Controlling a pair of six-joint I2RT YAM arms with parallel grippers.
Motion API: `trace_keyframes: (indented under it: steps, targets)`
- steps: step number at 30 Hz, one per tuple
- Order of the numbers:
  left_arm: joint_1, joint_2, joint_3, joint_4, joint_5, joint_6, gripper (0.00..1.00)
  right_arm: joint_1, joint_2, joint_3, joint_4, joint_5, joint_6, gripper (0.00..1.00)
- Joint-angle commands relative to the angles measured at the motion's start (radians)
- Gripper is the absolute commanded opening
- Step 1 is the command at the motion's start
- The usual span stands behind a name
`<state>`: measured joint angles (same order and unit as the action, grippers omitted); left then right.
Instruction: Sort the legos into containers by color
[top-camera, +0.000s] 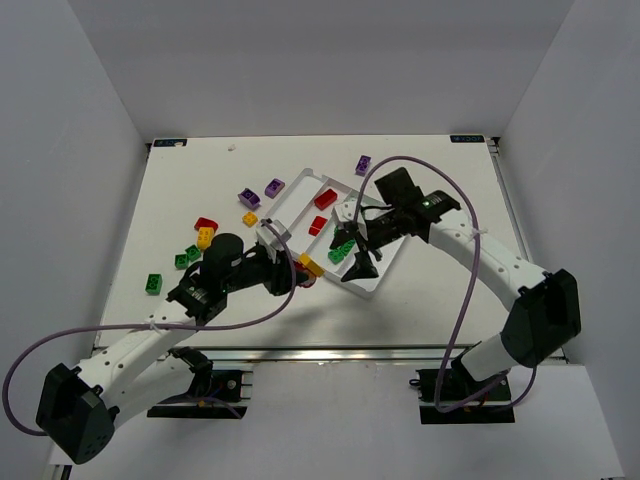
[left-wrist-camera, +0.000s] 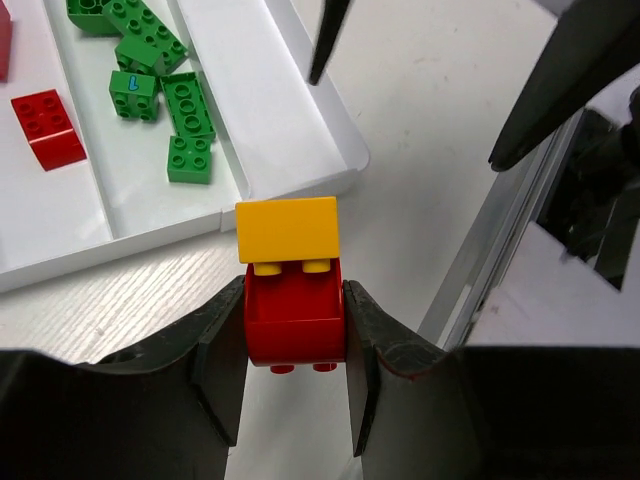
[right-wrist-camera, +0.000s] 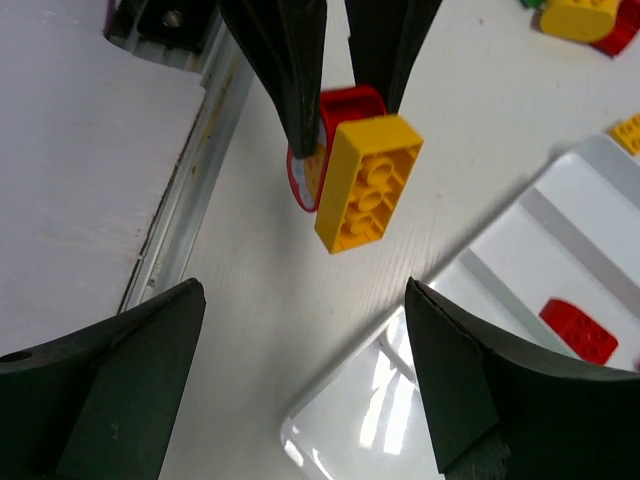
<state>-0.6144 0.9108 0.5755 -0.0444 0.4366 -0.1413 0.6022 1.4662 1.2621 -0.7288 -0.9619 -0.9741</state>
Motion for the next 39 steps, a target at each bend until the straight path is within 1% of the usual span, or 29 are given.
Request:
trace_keyframes:
  steps: [1, 4, 9, 15, 24, 30, 31, 33, 34, 35, 39]
  targets:
    - [-0.019, -0.029, 0.029, -0.086, 0.028, 0.199, 0.0, 0.048, 0.063, 0.1, -0.109, -0.092, -0.072, 0.85]
    - [-0.041, -0.023, 0.06, -0.135, -0.01, 0.258, 0.0, 0.089, 0.104, 0.158, -0.116, -0.08, -0.058, 0.84]
    - [-0.053, -0.01, 0.093, -0.163, -0.022, 0.29, 0.0, 0.116, 0.155, 0.214, -0.103, -0.054, -0.026, 0.83]
    - [-0.062, -0.013, 0.098, -0.138, -0.021, 0.278, 0.0, 0.122, 0.181, 0.215, -0.106, -0.069, -0.023, 0.82]
    - [-0.084, 0.008, 0.113, -0.112, -0.025, 0.263, 0.0, 0.136, 0.198, 0.197, -0.011, -0.089, 0.066, 0.77]
    - [-0.087, 0.016, 0.115, -0.104, -0.033, 0.266, 0.0, 0.137, 0.217, 0.2, -0.015, -0.078, 0.066, 0.65]
    - [-0.087, 0.016, 0.115, -0.104, -0.033, 0.264, 0.0, 0.136, 0.22, 0.2, -0.018, -0.078, 0.064, 0.57]
    - [-0.087, 0.019, 0.115, -0.103, -0.036, 0.264, 0.0, 0.137, 0.224, 0.206, -0.033, -0.077, 0.051, 0.47]
    - [-0.087, 0.017, 0.115, -0.104, -0.039, 0.264, 0.0, 0.137, 0.226, 0.207, -0.04, -0.075, 0.046, 0.38]
    - [-0.087, 0.016, 0.115, -0.106, -0.039, 0.264, 0.0, 0.137, 0.224, 0.207, -0.044, -0.069, 0.043, 0.34]
    - [-0.087, 0.008, 0.103, -0.114, -0.05, 0.27, 0.0, 0.133, 0.22, 0.198, -0.049, -0.052, 0.032, 0.26]
